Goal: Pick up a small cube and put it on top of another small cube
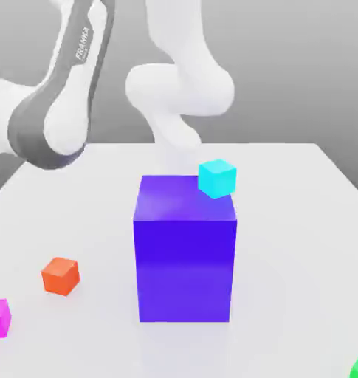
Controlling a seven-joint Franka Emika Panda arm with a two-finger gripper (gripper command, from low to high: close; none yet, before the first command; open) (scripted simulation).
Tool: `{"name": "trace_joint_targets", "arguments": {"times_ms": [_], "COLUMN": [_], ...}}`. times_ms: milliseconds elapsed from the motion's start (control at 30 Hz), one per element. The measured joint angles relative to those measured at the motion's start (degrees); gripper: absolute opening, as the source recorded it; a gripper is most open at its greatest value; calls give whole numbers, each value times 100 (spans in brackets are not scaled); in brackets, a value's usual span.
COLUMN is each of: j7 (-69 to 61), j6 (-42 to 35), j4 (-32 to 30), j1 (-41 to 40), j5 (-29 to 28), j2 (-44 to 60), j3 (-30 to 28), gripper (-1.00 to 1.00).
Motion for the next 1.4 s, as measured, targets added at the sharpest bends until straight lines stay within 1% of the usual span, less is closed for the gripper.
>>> {"name": "trace_joint_targets", "arguments": {"times_ms": [67,167,200,433,567,600,933,1400], "j7": [59,-103,-164,-171,106,76,-1821,-4698], "j6": [190,627,768,801,286,175,-274,-897], "j4": [23,149,193,201,33,24,486,1158], "j1": [-129,-374,-455,-473,-257,-183,758,2203], "j5": [147,431,516,530,155,45,-911,-2059], "j2": [421,1044,1232,1270,576,450,409,573], "j3": [-16,241,338,357,62,70,1391,3254], "gripper": [0,0,-100,-100,-100,-100,-100,-100]}}
